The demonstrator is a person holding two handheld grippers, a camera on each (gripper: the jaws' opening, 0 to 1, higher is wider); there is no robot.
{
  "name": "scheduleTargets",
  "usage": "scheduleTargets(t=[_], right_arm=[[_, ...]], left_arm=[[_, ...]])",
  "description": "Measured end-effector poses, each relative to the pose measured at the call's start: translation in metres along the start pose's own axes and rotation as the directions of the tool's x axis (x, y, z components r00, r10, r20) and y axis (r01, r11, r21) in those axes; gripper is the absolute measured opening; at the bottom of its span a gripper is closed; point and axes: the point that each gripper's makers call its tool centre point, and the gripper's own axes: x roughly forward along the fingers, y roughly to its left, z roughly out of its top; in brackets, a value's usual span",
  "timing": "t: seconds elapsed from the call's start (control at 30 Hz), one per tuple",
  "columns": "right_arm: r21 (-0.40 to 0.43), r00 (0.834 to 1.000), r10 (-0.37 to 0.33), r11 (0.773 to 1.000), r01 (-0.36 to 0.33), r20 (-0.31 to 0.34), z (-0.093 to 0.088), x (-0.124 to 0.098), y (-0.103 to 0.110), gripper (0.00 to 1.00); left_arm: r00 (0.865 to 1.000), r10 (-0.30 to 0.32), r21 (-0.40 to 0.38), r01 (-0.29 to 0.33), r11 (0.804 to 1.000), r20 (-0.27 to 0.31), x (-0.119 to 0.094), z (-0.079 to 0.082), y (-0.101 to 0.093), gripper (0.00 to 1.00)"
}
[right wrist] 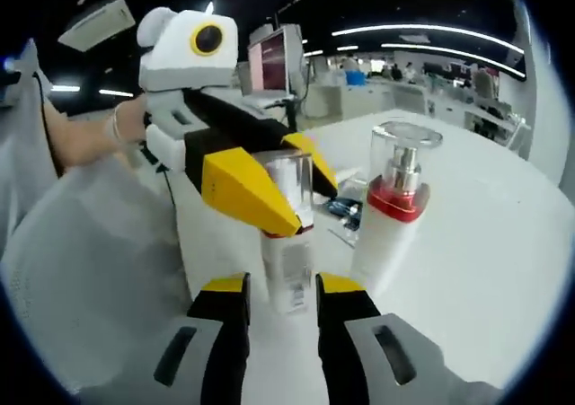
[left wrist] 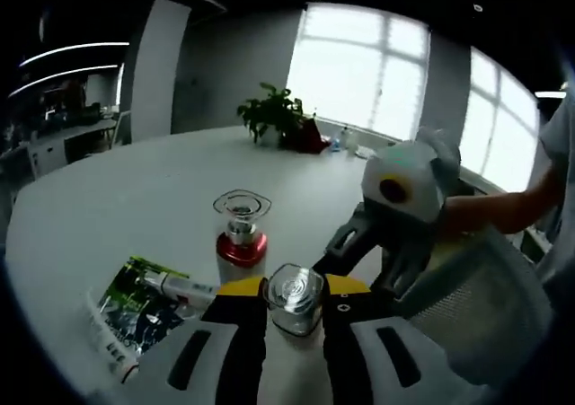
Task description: Arrange the skincare products in the storage area until every visible bottle or jar stands upright without overlapping.
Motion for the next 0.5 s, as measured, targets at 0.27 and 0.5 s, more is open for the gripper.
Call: scheduleTargets(t=[0.27, 0.5], right_arm=[[-0.090, 0.998, -0.040, 0.995, 0.036, -0.045, -0.014, 0.010, -0.005, 0.20], [-0.096, 0.997, -0.030, 0.995, 0.024, -0.065, -0.025, 0.017, -0.008, 0.19]], left_arm=[[0.999, 0.037, 0.075, -0.035, 0.997, -0.034, 0.004, -0.007, -0.003, 0.20], [0.996, 0.039, 0.095, -0.031, 0.995, -0.082, 0.009, -0.019, -0.005, 0.20]])
